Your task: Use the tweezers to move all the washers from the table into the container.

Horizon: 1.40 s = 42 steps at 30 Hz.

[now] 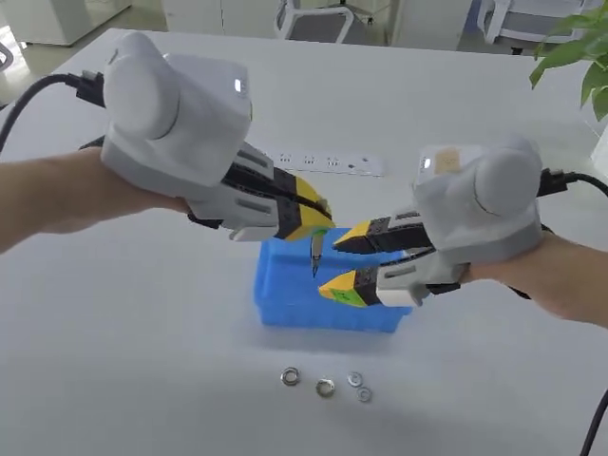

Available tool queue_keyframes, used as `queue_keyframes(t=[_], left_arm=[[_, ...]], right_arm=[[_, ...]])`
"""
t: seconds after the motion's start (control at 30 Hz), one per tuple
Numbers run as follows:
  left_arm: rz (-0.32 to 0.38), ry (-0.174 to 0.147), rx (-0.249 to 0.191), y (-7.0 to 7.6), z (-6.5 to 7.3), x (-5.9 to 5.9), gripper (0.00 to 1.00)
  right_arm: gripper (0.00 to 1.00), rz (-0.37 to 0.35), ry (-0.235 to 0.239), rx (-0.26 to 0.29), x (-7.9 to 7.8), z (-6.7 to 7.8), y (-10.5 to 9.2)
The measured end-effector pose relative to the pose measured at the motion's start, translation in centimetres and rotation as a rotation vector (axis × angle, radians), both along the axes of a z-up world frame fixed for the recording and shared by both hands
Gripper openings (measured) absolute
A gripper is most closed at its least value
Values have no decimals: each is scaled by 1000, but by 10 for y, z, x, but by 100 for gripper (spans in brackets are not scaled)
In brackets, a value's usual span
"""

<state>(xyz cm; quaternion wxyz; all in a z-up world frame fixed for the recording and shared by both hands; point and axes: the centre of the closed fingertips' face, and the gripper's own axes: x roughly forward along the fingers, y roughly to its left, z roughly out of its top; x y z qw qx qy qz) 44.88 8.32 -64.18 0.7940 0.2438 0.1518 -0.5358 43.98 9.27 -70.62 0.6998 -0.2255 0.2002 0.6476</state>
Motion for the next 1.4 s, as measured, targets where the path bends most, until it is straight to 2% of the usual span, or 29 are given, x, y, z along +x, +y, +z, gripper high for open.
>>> queue_keyframes(t=[0.1, 0.17, 0.3, 0.43, 0.6, 0.7, 0.77, 0.83, 0.9, 0.97, 1.03, 1.07, 1.13, 1.2, 1.3, 1.4], left_arm=[[2, 11, -13, -2, 2, -6, 6], [-2, 17, -17, -3, 2, -11, 6], [-5, 21, -11, -5, -3, -22, 6], [-5, 29, -13, -7, -7, -33, 6], [-9, 51, -26, -11, -12, -50, 6], [-18, 59, -17, -13, -17, -61, 6], [-3, 52, -16, -12, -21, -64, 6], [13, 60, -27, -12, -23, -66, 6], [16, 60, -27, -13, -25, -68, 6], [21, 70, -35, -15, -28, -70, 6], [20, 138, -92, -22, -30, -78, 6], [18, 126, -90, -21, -31, -77, 6], [11, 115, -53, -21, -39, -80, 6], [7, 123, -50, -22, -44, -84, 6], [3, 118, -63, -24, -48, -87, 6], [-1, 106, -51, -24, -53, -86, 6]], right_arm=[[36, -1, -17, -17, -7, -2, -11], [36, -17, -58, -25, -7, -4, -18], [37, -55, -51, -17, -13, -7, -31], [42, -80, -32, -9, -24, -9, -44], [45, -99, -8, 40, -39, -5, -55], [48, -104, -5, 18, -48, -11, -64], [50, -118, 3, 13, -53, -16, -70], [49, -136, -24, 5, -56, -20, -77], [50, -131, -23, -11, -65, -25, -82], [52, -147, -10, -4, -70, -28, -84], [54, -155, 3, 2, -79, -31, -86], [54, -153, 4, 4, -84, -33, -87], [56, -139, 2, 3, -91, -35, -88], [58, -131, 25, -1, -101, -39, -91], [62, -117, 38, -14, -111, -44, -94], [64, -116, 34, -15, -115, -47, -96]])
